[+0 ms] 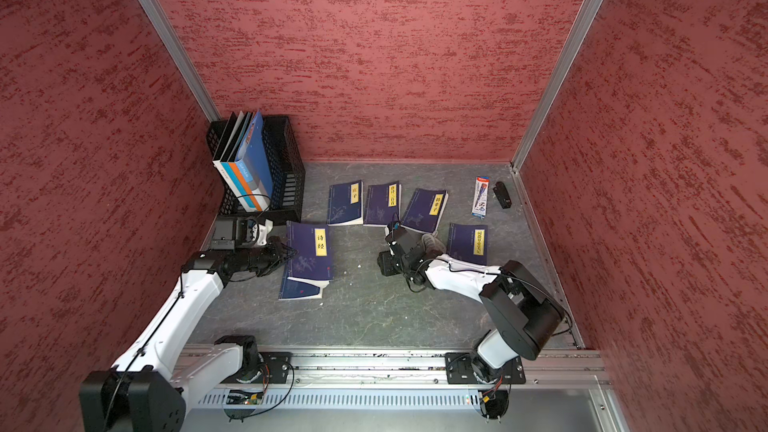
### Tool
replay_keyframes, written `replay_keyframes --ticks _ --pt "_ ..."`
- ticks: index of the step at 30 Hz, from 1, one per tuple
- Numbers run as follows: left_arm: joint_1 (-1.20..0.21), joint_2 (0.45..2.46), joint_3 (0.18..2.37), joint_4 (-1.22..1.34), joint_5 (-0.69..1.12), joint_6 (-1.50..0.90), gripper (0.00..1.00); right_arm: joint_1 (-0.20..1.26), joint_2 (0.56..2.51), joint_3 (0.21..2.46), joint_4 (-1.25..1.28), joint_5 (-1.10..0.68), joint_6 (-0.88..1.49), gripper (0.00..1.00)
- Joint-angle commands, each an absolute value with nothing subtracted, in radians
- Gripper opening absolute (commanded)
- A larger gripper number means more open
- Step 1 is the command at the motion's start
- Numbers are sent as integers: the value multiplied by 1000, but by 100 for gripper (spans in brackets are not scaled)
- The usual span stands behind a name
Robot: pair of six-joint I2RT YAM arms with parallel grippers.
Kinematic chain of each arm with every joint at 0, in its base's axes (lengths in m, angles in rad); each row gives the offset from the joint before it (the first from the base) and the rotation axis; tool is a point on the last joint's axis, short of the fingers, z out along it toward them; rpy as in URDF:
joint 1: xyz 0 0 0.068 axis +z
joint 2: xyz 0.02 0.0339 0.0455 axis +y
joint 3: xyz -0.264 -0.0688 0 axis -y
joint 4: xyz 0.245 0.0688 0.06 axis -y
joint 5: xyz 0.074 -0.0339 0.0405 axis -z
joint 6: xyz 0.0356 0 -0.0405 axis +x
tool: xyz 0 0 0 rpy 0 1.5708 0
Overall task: Wipe the cover of the book
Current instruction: Place the book on the book.
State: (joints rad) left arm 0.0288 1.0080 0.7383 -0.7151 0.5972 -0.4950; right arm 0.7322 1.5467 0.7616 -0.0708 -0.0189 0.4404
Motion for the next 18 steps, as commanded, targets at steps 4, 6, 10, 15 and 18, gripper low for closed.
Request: replay_keyframes --ticks 4,6,10,15,18 --pt "78 1059 814 -842 657 -393 0 736 1571 798 -28 -38 420 55" --pt "87 1098 841 -880 640 -353 0 736 1579 801 -20 -42 416 55" --pt "100 1179 841 -884 632 -321 1 737 1599 809 0 -57 411 55" --pt "91 1235 847 -853 556 -322 1 736 1617 804 27 -74 416 55" --pt "85 1286 863 -859 535 -309 1 736 1626 809 34 -82 413 55"
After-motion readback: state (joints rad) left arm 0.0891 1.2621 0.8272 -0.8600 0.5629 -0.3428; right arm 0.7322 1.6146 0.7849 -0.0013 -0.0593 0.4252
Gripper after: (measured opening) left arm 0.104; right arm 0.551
